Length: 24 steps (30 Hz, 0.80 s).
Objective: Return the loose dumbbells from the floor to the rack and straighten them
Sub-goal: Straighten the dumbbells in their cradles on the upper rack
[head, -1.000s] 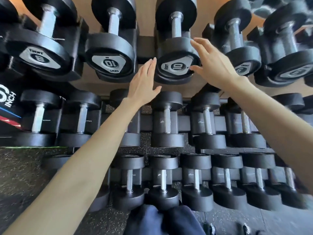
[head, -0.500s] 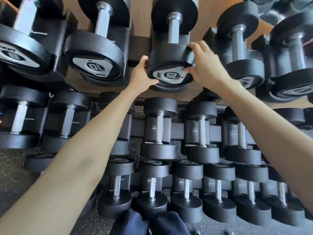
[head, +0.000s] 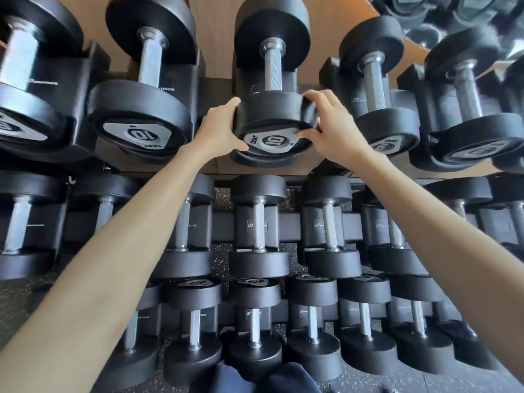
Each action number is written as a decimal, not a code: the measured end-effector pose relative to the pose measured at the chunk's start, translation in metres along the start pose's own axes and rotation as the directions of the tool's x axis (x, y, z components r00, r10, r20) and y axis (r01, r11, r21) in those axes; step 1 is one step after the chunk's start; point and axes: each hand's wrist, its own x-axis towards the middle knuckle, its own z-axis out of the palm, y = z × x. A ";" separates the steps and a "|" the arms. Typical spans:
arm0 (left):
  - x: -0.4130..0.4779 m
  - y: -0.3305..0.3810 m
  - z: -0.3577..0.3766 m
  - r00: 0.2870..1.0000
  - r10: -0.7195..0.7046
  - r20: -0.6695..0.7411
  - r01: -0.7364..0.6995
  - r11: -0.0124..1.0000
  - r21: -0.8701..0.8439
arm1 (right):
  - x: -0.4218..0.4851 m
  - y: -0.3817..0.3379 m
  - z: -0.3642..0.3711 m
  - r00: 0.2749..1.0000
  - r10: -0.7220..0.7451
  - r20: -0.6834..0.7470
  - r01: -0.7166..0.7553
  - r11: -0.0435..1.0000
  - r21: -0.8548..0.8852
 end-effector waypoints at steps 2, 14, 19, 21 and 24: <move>-0.001 0.005 -0.006 0.998 0.060 0.006 -0.060 0.996 0.070 | 0.001 0.008 0.006 0.999 0.039 0.011 -0.040 0.995 0.089; 0.001 0.007 -0.013 0.991 0.135 -0.018 -0.136 0.991 -0.018 | 0.002 0.034 0.031 0.988 0.138 0.075 -0.158 0.874 0.460; -0.018 -0.018 0.041 0.991 -0.029 -0.134 -0.047 0.848 -0.528 | 0.007 0.015 0.016 0.997 0.033 0.067 -0.038 0.996 0.080; -0.016 -0.019 0.041 0.986 -0.030 -0.165 -0.060 0.854 -0.516 | 0.006 -0.001 0.014 0.999 -0.033 0.036 0.032 0.999 0.014; -0.009 -0.022 0.028 0.985 0.044 -0.165 -0.112 0.896 -0.430 | 0.006 -0.012 0.016 1.000 0.007 -0.026 -0.006 1.000 0.030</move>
